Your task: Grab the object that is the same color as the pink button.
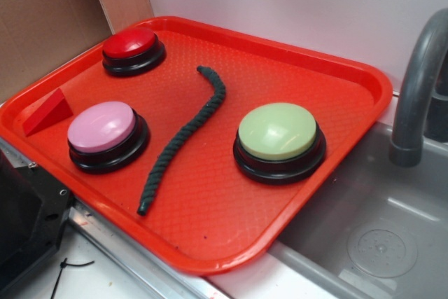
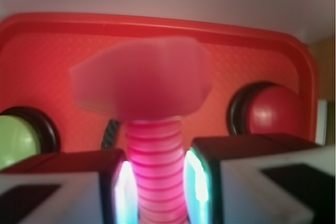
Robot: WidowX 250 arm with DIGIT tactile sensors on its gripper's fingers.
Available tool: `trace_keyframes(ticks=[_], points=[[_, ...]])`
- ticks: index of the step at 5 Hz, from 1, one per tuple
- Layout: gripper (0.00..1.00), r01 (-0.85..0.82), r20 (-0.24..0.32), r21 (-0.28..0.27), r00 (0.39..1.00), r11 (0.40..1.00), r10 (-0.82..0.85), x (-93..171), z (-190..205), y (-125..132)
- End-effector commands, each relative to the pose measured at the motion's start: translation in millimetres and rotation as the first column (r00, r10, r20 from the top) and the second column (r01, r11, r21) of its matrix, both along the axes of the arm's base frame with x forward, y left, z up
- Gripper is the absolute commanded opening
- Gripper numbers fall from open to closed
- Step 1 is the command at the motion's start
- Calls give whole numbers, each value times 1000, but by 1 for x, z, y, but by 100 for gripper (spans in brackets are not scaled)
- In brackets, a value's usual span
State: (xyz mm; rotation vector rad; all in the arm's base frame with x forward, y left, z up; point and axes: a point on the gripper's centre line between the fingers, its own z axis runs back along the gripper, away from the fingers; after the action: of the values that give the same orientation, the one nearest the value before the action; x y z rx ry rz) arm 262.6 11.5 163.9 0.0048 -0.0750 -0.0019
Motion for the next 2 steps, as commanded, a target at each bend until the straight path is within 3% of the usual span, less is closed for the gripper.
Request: trace_keyframes(ticks=[1,2], points=[[0,-99,116,31,989,995,95,-33,37,21],[0,-92,102,35,991,995,88,-37,37,21]])
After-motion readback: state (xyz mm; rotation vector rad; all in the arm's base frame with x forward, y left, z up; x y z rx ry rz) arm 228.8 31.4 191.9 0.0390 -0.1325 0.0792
